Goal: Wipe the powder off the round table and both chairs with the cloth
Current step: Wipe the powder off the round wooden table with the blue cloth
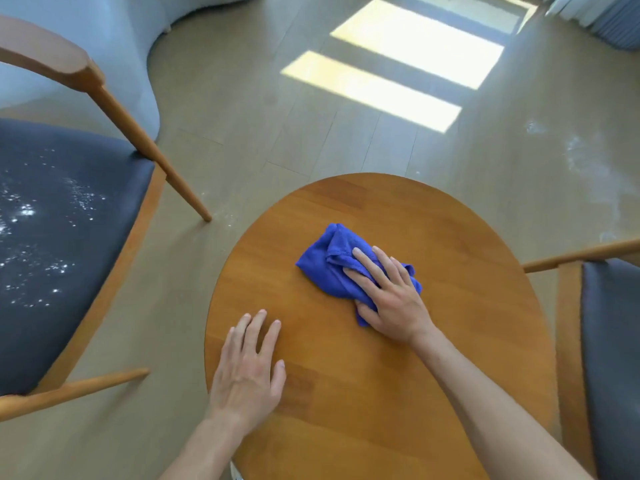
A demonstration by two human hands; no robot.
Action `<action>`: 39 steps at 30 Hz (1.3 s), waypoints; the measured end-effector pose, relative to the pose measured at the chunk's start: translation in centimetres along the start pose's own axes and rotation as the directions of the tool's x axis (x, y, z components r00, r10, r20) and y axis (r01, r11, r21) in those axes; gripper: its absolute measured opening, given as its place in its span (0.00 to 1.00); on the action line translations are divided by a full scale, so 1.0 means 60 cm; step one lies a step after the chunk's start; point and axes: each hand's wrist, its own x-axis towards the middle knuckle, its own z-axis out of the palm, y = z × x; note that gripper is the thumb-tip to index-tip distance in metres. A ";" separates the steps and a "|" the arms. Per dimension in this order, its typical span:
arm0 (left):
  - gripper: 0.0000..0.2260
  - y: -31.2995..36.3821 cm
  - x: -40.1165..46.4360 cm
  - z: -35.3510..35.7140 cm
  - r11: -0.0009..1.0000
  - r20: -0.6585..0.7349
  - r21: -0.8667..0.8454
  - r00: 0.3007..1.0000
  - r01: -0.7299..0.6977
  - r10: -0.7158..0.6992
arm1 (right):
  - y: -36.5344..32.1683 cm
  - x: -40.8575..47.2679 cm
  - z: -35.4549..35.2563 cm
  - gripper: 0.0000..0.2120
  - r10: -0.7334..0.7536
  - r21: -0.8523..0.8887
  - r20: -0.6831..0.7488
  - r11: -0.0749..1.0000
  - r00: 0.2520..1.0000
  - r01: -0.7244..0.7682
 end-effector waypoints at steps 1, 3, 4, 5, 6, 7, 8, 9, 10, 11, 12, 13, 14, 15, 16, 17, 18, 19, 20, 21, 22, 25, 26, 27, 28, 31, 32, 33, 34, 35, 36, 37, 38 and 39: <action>0.26 0.000 -0.001 0.001 1.000 0.016 0.020 1.000 -0.001 0.001 | 0.018 -0.027 -0.004 0.27 0.089 -0.013 -0.019 0.996 0.996 -0.089; 0.27 -0.002 -0.002 0.002 0.999 0.046 0.053 0.999 -0.008 0.006 | 0.043 -0.080 -0.012 0.25 0.264 -0.051 -0.053 0.962 0.963 -0.267; 0.27 -0.003 -0.003 0.003 0.998 0.056 0.063 0.998 -0.011 0.008 | 0.048 -0.106 -0.015 0.25 0.368 -0.063 -0.071 0.926 0.927 -0.373; 0.27 -0.003 -0.003 0.002 0.998 0.066 0.066 0.998 -0.012 0.008 | 0.046 -0.131 -0.015 0.25 0.487 -0.067 -0.092 0.867 0.869 -0.493; 0.26 -0.003 -0.002 0.002 0.998 0.075 0.062 0.997 -0.009 0.005 | 0.036 -0.153 -0.014 0.25 0.610 -0.064 -0.115 0.783 0.784 -0.619; 0.25 -0.003 -0.002 0.001 0.999 0.084 0.051 0.996 -0.004 0.000 | 0.020 -0.171 -0.011 0.25 0.727 -0.051 -0.136 0.673 0.673 -0.738; 0.25 -0.003 -0.002 0.000 0.999 0.090 0.037 0.996 0.000 -0.003 | -0.002 -0.182 -0.007 0.25 0.827 -0.021 -0.148 0.546 0.542 -0.838; 0.25 -0.003 -0.003 -0.002 1.000 0.092 0.024 0.996 0.003 -0.005 | -0.026 -0.184 -0.003 0.25 0.902 0.024 -0.154 0.412 0.404 -0.911; 0.25 -0.004 -0.005 -0.003 1.000 0.087 0.010 0.996 0.008 -0.009 | -0.051 -0.175 0.000 0.25 0.951 0.077 -0.146 0.286 0.273 -0.955; 0.25 -0.004 -0.007 -0.006 1.000 0.081 -0.011 0.997 0.015 -0.014 | -0.074 -0.158 0.003 0.25 0.978 0.125 -0.129 0.180 0.163 -0.976; 0.25 -0.004 -0.009 -0.011 0.999 0.083 -0.040 0.996 0.027 -0.023 | -0.095 -0.133 0.007 0.24 0.991 0.164 -0.110 0.094 0.077 -0.982; 0.25 -0.006 -0.011 -0.016 0.996 0.091 -0.080 0.995 0.041 -0.033 | -0.115 -0.105 0.009 0.24 0.995 0.194 -0.096 0.025 0.007 -0.981; 0.23 -0.008 -0.014 -0.021 0.990 0.089 -0.133 0.995 0.050 -0.038 | -0.136 -0.075 0.012 0.24 0.995 0.221 -0.085 -0.023 -0.042 -0.975; 0.22 -0.011 -0.017 -0.026 0.979 0.082 -0.194 0.996 0.058 -0.043 | -0.161 -0.045 0.014 0.25 0.995 0.243 -0.079 -0.044 -0.065 -0.969; 0.21 -0.015 -0.021 -0.032 0.965 0.068 -0.254 0.996 0.069 -0.053 | -0.189 -0.018 0.017 0.25 0.996 0.255 -0.076 -0.032 -0.053 -0.966; 0.20 -0.019 -0.026 -0.037 0.948 0.050 -0.307 0.997 0.078 -0.066 | -0.221 0.006 0.020 0.25 0.997 0.253 -0.079 0.012 -0.008 -0.967; 0.19 -0.024 -0.030 -0.040 0.932 0.033 -0.352 0.996 0.089 -0.083 | -0.254 0.025 0.024 0.25 0.994 0.243 -0.088 0.082 0.062 -0.966; 0.19 -0.030 -0.034 -0.043 0.914 0.019 -0.392 0.994 0.108 -0.109 | -0.286 0.040 0.028 0.25 0.984 0.234 -0.097 0.168 0.149 -0.958; 0.18 -0.036 -0.037 -0.043 0.891 0.013 -0.432 0.989 0.138 -0.147 | -0.315 0.050 0.032 0.26 0.964 0.224 -0.101 0.265 0.248 -0.938; 0.18 -0.040 -0.039 -0.045 0.864 0.006 -0.474 0.982 0.167 -0.186 | -0.338 0.054 0.036 0.26 0.933 0.210 -0.097 0.360 0.347 -0.909; 0.17 -0.043 -0.040 -0.045 0.839 -0.003 -0.510 0.975 0.188 -0.220 | -0.356 0.051 0.038 0.26 0.893 0.193 -0.085 0.449 0.442 -0.872; 0.17 -0.039 -0.042 -0.047 0.812 -0.033 -0.539 0.958 0.224 -0.286 | -0.353 -0.002 0.042 0.27 0.683 0.161 -0.056 0.726 0.728 -0.668; 0.16 -0.033 -0.043 -0.046 0.812 -0.037 -0.535 0.954 0.233 -0.298 | -0.333 -0.030 0.043 0.27 0.554 0.144 -0.061 0.828 0.830 -0.542; 0.16 -0.026 -0.043 -0.043 0.812 -0.039 -0.531 0.950 0.243 -0.309 | -0.307 -0.058 0.043 0.28 0.388 0.115 -0.065 0.918 0.919 -0.379; 0.17 -0.019 -0.044 -0.039 0.815 -0.034 -0.520 0.947 0.255 -0.318 | -0.276 -0.085 0.040 0.29 0.212 0.083 -0.054 0.975 0.976 -0.207; 0.21 0.008 -0.041 -0.020 0.859 0.004 -0.426 0.950 0.284 -0.313 | -0.183 -0.145 0.022 0.30 -0.148 0.010 0.009 0.989 0.989 0.148; 0.20 0.018 -0.040 -0.014 0.871 0.033 -0.383 0.947 0.308 -0.321 | -0.159 -0.161 0.015 0.30 -0.200 -0.009 0.026 0.980 0.979 0.201; 0.19 0.026 -0.040 -0.009 0.874 0.059 -0.348 0.938 0.339 -0.341 | -0.138 -0.177 0.009 0.30 -0.230 -0.027 0.037 0.973 0.973 0.231; 0.20 0.034 -0.039 -0.007 0.874 0.076 -0.320 0.929 0.366 -0.361 | -0.117 -0.194 0.003 0.30 -0.239 -0.043 0.039 0.970 0.970 0.241; 0.21 0.042 -0.039 -0.005 0.877 0.088 -0.286 0.922 0.386 -0.377 | -0.096 -0.214 -0.002 0.30 -0.234 -0.057 0.031 0.970 0.972 0.235; 0.21 0.049 -0.039 -0.004 0.883 0.097 -0.243 0.916 0.401 -0.389 | -0.075 -0.235 -0.007 0.30 -0.215 -0.069 0.018 0.974 0.976 0.216; 0.22 0.055 -0.039 -0.002 0.890 0.109 -0.202 0.912 0.410 -0.395 | -0.054 -0.255 -0.012 0.29 -0.182 -0.080 0.000 0.980 0.983 0.181; 0.22 0.060 -0.038 0.000 0.893 0.121 -0.164 0.907 0.419 -0.404 | -0.035 -0.275 -0.016 0.29 -0.131 -0.089 -0.022 0.988 0.991 0.129; 0.23 0.064 -0.036 0.003 0.894 0.130 -0.129 0.902 0.428 -0.413 | -0.019 -0.294 -0.019 0.28 -0.063 -0.099 -0.049 0.993 0.997 0.058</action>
